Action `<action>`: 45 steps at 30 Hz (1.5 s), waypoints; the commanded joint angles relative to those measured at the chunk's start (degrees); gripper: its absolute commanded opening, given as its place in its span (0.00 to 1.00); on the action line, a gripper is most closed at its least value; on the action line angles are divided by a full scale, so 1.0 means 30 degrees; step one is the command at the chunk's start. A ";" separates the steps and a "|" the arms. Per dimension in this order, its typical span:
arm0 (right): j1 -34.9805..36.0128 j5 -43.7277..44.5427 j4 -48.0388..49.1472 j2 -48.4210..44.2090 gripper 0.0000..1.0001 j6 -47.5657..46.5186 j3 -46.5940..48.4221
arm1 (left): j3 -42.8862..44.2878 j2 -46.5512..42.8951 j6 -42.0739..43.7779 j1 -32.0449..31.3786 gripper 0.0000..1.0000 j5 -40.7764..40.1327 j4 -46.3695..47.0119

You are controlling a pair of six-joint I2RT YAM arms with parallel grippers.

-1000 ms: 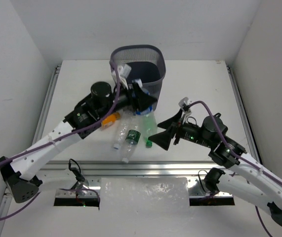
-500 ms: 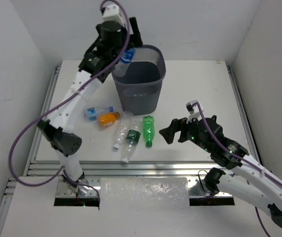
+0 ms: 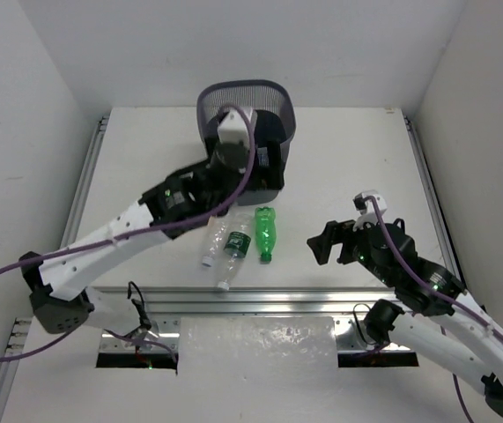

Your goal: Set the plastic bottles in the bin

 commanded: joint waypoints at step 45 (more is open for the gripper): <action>-0.0400 -0.5878 0.7138 0.1815 0.99 0.1358 0.0359 | -2.1891 -0.3746 0.1032 -0.1240 0.00 1.4507 2.7444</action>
